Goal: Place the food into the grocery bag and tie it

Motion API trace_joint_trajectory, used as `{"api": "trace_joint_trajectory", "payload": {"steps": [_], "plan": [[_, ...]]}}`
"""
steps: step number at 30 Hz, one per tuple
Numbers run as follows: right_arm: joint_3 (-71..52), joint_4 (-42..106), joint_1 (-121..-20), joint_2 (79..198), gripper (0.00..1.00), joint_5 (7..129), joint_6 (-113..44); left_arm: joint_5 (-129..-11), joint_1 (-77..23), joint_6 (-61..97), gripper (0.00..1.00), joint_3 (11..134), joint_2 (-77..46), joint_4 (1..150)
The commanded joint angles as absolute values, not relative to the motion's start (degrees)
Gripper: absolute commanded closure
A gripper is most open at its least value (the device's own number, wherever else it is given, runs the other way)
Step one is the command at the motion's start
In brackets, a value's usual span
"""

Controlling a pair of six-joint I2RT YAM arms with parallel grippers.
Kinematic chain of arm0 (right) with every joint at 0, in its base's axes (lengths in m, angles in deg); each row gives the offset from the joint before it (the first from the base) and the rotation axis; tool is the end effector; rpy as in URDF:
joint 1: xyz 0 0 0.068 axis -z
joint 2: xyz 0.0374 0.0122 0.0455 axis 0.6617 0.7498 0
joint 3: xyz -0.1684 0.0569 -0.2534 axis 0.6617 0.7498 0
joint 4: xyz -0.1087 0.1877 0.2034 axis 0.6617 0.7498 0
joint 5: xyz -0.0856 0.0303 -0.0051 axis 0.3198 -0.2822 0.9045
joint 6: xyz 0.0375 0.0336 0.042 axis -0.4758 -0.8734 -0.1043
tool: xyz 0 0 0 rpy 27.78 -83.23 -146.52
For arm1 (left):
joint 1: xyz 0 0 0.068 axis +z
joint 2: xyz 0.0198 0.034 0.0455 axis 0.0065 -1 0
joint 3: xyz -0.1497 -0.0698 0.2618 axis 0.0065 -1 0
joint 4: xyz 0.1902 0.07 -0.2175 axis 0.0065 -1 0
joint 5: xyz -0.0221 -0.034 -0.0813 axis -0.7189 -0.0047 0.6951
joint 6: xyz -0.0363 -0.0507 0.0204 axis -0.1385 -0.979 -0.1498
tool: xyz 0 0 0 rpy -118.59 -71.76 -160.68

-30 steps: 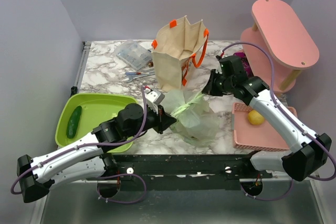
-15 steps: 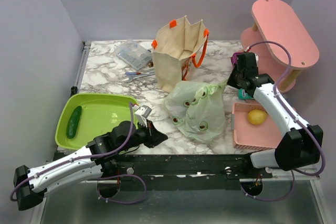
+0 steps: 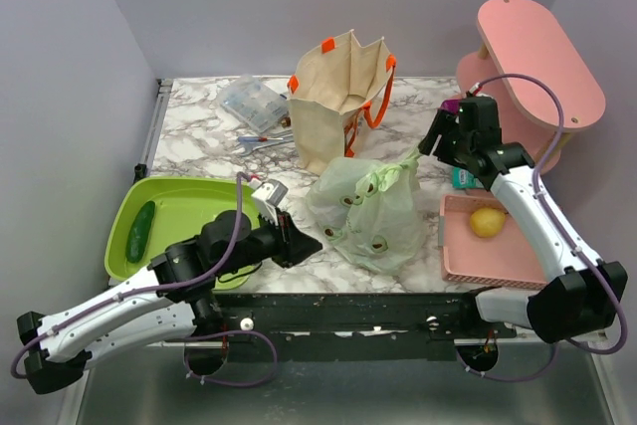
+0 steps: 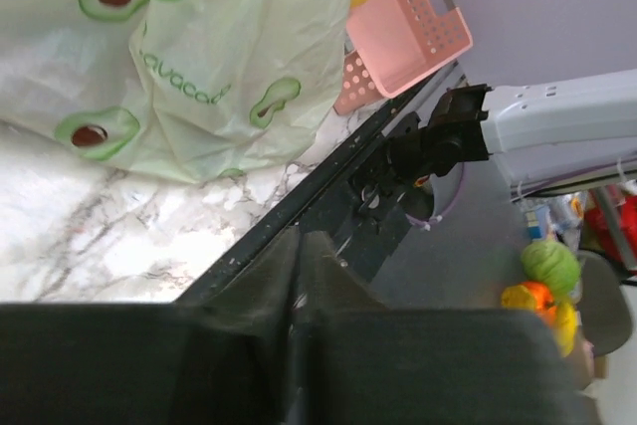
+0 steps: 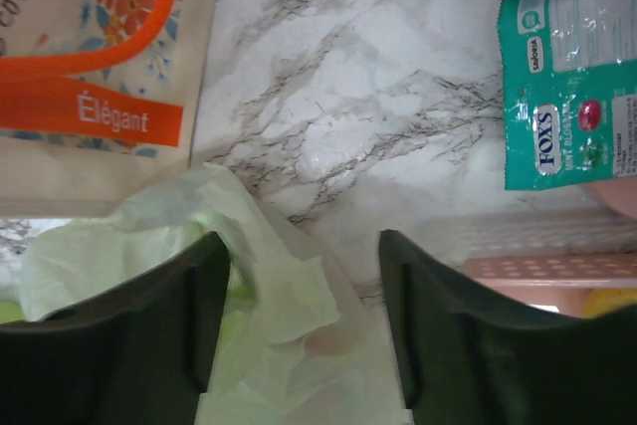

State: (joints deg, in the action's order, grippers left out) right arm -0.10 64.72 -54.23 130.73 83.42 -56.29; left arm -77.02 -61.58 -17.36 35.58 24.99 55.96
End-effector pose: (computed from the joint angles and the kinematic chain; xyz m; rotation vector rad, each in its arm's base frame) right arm 0.3118 0.0639 0.3453 0.3815 2.2503 0.2292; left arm 0.0841 -0.1548 0.3087 0.2800 2.0771 -1.2516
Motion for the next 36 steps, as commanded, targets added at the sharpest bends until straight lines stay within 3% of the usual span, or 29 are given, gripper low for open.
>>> {"api": "trace_joint_trajectory", "payload": {"steps": [1,6,14,20,27,36], "plan": [[-5.4,69.7,-54.4,126.9,0.26,82.4,-55.8,-81.3,-61.8,-12.3,0.66,44.6,25.5,47.7],[-10.1,72.7,-54.3,124.1,0.24,80.8,-55.3,-89.4,-61.7,-8.7,0.02,50.6,26.9,43.3],[-11.9,72.5,-54.3,119.3,0.22,73.0,-55.4,-104.5,-61.1,-8.2,0.02,51.9,31.3,40.2],[-12.1,72.2,-54.3,116.9,0.19,71.4,-55.2,-116.5,-57.3,-13.5,0.01,58.5,30.6,27.9],[-10.0,73.0,-54.4,117.1,0.19,75.6,-55.2,-115.2,-51.9,-1.9,0.01,58.3,29.9,29.7],[-9.1,74.7,-54.4,124.4,0.16,91.1,-59.5,-109.5,-46.9,3.6,0.02,46.5,31.7,35.7]]}}
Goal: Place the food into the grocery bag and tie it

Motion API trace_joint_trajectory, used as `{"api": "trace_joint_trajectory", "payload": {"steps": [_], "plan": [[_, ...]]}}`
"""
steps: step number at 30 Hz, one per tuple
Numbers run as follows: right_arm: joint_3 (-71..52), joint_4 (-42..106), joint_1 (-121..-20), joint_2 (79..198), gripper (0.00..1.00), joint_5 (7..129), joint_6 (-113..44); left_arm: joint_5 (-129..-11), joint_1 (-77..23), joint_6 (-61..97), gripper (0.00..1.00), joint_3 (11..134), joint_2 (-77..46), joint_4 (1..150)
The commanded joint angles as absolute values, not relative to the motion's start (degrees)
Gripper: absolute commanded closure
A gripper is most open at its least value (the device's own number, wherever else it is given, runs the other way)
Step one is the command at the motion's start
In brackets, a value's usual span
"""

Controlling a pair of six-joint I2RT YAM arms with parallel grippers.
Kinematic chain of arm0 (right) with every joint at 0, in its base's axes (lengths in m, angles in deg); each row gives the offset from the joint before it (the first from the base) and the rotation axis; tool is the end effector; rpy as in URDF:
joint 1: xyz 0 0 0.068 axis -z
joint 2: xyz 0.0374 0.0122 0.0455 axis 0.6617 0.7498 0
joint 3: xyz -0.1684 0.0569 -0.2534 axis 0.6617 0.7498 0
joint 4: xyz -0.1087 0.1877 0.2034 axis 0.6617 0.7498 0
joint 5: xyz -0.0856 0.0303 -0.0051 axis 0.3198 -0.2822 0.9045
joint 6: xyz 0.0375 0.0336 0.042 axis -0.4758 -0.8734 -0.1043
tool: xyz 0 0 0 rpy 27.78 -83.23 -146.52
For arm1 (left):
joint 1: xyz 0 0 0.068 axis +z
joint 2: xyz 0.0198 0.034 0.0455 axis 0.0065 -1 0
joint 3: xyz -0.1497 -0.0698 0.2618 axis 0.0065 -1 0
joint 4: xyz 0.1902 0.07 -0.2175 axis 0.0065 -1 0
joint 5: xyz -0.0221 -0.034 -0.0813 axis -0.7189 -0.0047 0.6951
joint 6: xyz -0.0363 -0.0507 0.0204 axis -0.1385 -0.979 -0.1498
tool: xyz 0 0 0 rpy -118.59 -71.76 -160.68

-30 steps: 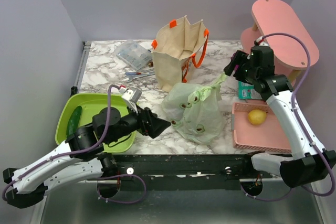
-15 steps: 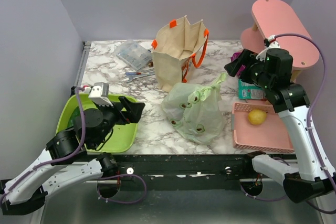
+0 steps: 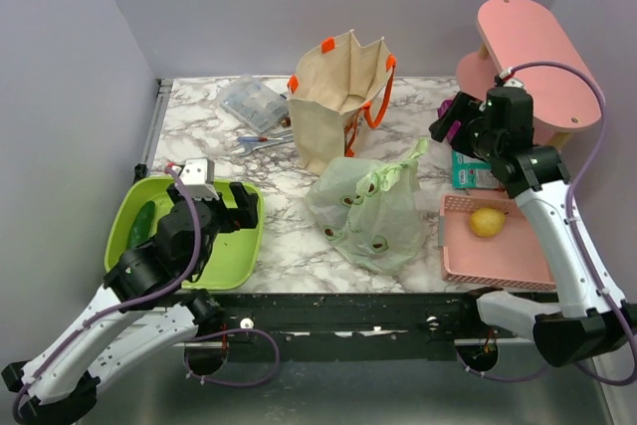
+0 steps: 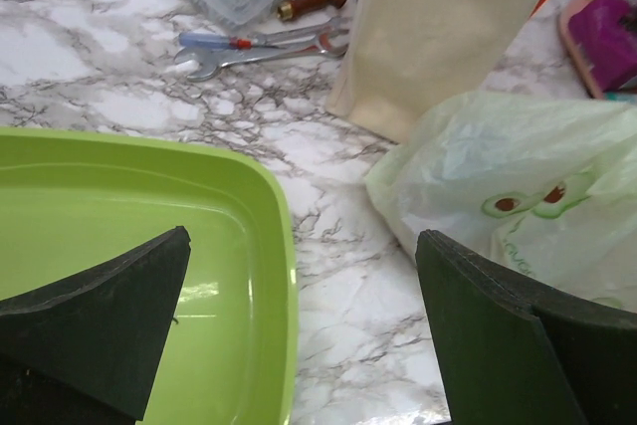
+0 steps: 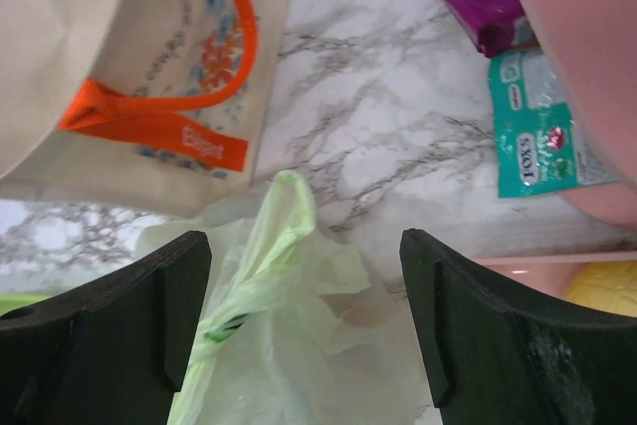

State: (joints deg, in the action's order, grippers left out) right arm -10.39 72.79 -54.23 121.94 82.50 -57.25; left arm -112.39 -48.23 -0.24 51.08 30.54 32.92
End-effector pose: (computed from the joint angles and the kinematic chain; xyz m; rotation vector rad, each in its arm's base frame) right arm 0.2600 0.0530 0.4415 0.3753 2.0663 0.3271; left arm 0.0957 -0.0623 0.3807 -0.1020 1.8626 -0.3636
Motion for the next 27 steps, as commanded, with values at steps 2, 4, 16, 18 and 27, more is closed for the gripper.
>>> {"api": "trace_joint_trajectory", "payload": {"steps": [2,4,16,18,27], "plan": [[-8.4,73.9,-54.3,125.5,0.16,93.6,-61.0,-108.9,-46.7,3.8,0.02,43.5,32.9,36.8],[-8.1,73.5,-54.4,126.9,0.16,96.7,-63.7,-108.3,-46.7,3.2,0.02,40.7,34.2,37.7],[-7.1,66.6,-54.4,137.3,0.08,106.0,-69.6,-109.4,-46.7,-4.6,0.01,41.5,43.1,24.8],[-7.6,66.4,-54.3,139.8,0.07,107.0,-70.5,-109.8,-46.7,-6.6,0.01,40.9,46.7,24.2],[-5.7,61.0,-54.4,144.6,0.11,115.7,-78.9,-113.8,-46.7,-5.6,0.02,39.6,52.8,25.1]]}}
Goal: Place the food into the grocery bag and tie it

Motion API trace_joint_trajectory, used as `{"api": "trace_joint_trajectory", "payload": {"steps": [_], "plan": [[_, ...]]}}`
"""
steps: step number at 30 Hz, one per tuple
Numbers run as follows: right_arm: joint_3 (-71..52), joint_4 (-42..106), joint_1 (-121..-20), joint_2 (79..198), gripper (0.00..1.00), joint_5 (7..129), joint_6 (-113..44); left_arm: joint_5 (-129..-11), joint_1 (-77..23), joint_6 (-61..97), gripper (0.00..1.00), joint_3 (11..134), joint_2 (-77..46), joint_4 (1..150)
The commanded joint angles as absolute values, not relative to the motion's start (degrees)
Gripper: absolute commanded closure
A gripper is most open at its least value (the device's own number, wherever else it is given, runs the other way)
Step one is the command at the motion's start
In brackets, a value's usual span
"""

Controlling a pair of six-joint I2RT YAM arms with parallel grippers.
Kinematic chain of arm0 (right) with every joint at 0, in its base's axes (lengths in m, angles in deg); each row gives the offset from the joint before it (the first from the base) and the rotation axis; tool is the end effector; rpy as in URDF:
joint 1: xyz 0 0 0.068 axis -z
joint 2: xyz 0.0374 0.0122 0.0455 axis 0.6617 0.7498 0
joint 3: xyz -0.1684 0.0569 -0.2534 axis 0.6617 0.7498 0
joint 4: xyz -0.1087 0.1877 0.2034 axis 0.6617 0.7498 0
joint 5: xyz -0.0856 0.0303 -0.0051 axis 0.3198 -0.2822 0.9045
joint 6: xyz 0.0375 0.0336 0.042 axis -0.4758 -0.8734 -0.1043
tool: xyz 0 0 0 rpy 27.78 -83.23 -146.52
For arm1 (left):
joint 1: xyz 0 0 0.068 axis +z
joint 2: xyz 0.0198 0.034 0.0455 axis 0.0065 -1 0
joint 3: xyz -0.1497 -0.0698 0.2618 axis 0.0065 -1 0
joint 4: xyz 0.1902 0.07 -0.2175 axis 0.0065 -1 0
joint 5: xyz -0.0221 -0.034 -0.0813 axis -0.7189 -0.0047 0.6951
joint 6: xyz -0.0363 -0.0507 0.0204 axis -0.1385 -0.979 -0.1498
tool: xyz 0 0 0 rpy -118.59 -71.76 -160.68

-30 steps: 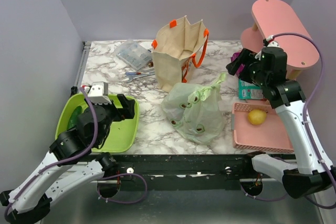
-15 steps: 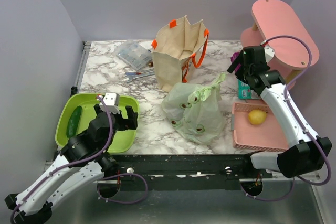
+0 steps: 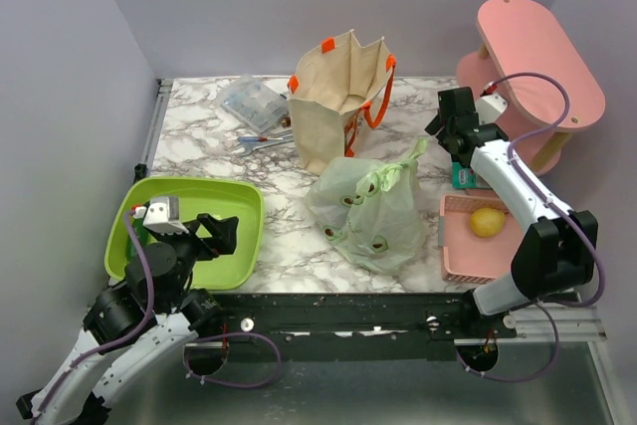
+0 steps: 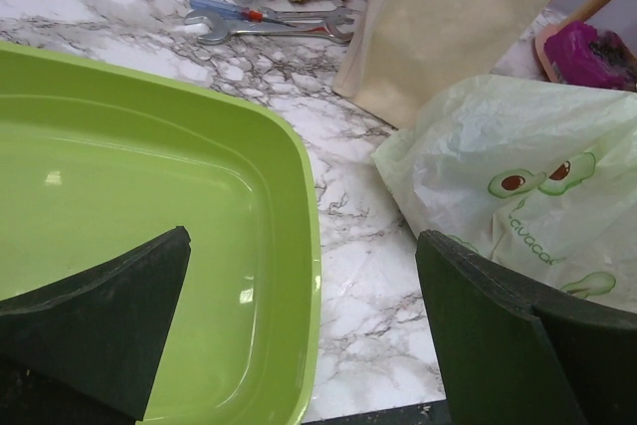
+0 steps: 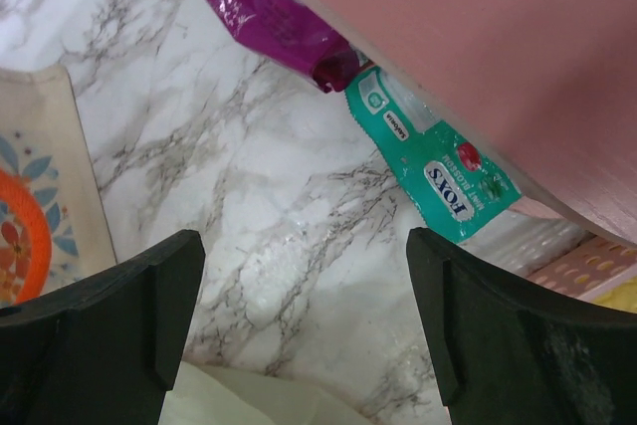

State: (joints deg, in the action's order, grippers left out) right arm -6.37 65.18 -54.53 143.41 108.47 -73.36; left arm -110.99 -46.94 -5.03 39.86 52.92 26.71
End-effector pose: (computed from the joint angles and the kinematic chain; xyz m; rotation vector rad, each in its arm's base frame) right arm 0.3658 0.0566 0.3195 0.8683 2.0695 -0.1433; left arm 0.0493 -0.0112 0.3230 -0.2123 1.7967 -0.4861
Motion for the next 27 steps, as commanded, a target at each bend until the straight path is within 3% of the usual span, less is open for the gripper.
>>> {"api": "trace_joint_trajectory", "payload": {"steps": [1,17,27], "plan": [[-5.7,60.8,-54.4,145.1,0.11,116.6,-79.9,-113.7,-46.7,-5.6,0.02,39.7,52.4,24.8],[-12.9,60.1,-55.3,159.8,0.12,130.2,-85.4,-113.3,-46.7,-4.4,0.01,39.6,52.5,25.9],[-13.3,52.3,-55.3,165.1,0.20,133.9,-82.3,-113.4,-46.7,-4.3,0.02,39.6,52.9,25.7]]}}
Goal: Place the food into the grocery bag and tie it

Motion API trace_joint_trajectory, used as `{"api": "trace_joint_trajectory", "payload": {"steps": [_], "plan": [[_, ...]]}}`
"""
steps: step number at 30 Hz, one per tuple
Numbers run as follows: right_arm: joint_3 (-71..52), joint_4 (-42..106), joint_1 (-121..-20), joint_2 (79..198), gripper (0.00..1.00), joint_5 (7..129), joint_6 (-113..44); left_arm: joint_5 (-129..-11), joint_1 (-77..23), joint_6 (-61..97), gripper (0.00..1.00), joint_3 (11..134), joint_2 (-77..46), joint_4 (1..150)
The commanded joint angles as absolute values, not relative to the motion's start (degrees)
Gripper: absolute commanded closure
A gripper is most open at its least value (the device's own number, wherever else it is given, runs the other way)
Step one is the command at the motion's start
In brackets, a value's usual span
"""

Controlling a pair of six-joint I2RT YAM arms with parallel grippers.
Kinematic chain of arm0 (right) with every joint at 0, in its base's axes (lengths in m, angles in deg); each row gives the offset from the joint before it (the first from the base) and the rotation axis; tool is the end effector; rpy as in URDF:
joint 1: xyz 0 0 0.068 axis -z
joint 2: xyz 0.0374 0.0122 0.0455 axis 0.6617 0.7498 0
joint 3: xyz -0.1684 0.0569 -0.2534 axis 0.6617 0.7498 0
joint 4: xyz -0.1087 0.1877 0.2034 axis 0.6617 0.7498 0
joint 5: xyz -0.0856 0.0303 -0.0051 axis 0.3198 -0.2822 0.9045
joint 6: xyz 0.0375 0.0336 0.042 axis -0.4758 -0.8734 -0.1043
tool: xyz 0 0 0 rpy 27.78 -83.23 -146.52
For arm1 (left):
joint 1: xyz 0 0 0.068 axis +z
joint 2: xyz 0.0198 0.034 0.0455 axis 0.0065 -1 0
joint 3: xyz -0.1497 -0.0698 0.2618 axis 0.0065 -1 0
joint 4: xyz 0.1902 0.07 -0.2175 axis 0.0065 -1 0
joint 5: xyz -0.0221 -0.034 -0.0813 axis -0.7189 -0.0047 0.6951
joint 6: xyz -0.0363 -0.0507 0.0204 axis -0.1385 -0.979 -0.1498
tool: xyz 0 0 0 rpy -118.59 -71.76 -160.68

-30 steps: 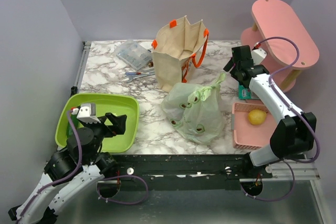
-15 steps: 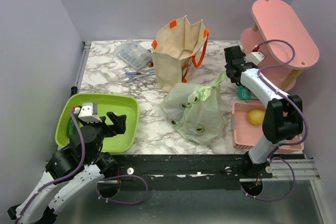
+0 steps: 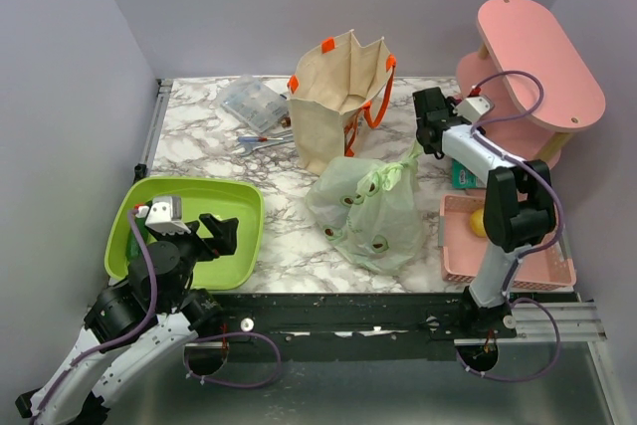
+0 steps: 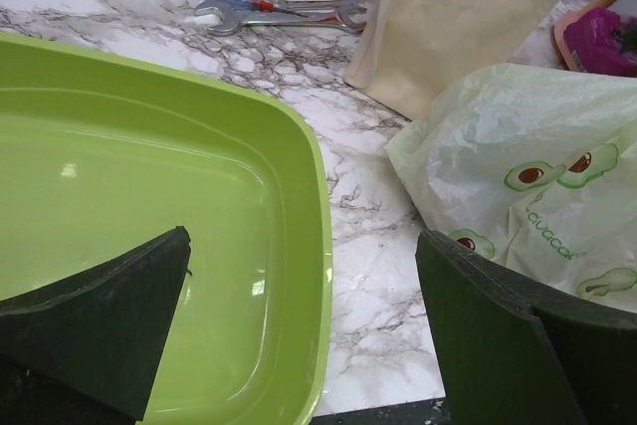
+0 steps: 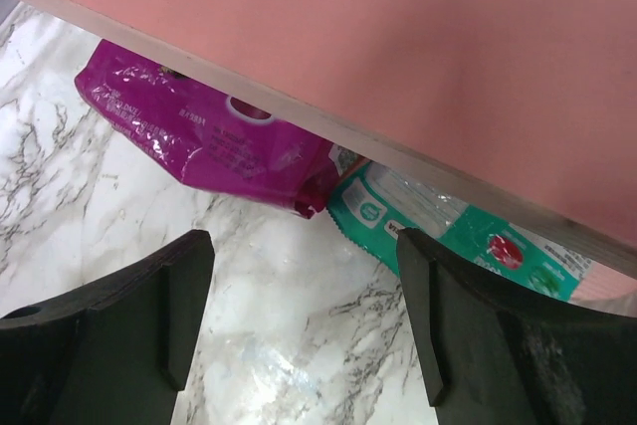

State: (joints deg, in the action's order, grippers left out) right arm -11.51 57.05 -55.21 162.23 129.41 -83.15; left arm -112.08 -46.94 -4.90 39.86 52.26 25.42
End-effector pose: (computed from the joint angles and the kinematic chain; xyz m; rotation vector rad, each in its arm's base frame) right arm 0.4378 0.0647 0.2445 1.0620 1.8103 -0.4669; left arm 0.0507 -0.0115 0.3204 -0.2124 1.8183 -0.4452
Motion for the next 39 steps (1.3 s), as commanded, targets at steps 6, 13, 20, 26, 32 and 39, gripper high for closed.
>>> {"api": "trace_joint_trajectory", "payload": {"steps": [6,13,20,26,32,39], "plan": [[-14.9,48.8,-55.0,169.5,0.23,133.5,-80.3,-113.3,-46.7,-4.0,0.01,39.6,52.5,25.9],[-15.8,47.4,-53.6,173.3,0.32,133.7,-79.4,-113.3,-46.7,-3.7,0.01,39.5,52.6,26.1],[-13.8,41.6,-52.8,174.1,0.59,134.5,-73.8,-113.4,-46.7,-3.6,0.02,39.5,52.5,26.3],[-11.9,36.9,-52.7,173.8,0.94,133.5,-68.6,-113.7,-46.7,-3.6,0.01,39.4,51.9,26.2],[-7.9,29.9,-52.7,170.6,0.99,127.8,-61.0,-114.0,-46.6,-3.8,0.01,39.5,51.7,26.0],[-3.8,28.8,-52.8,163.7,1.00,123.2,-58.0,-114.5,-46.7,-4.1,0.02,39.6,51.7,25.6]]}}
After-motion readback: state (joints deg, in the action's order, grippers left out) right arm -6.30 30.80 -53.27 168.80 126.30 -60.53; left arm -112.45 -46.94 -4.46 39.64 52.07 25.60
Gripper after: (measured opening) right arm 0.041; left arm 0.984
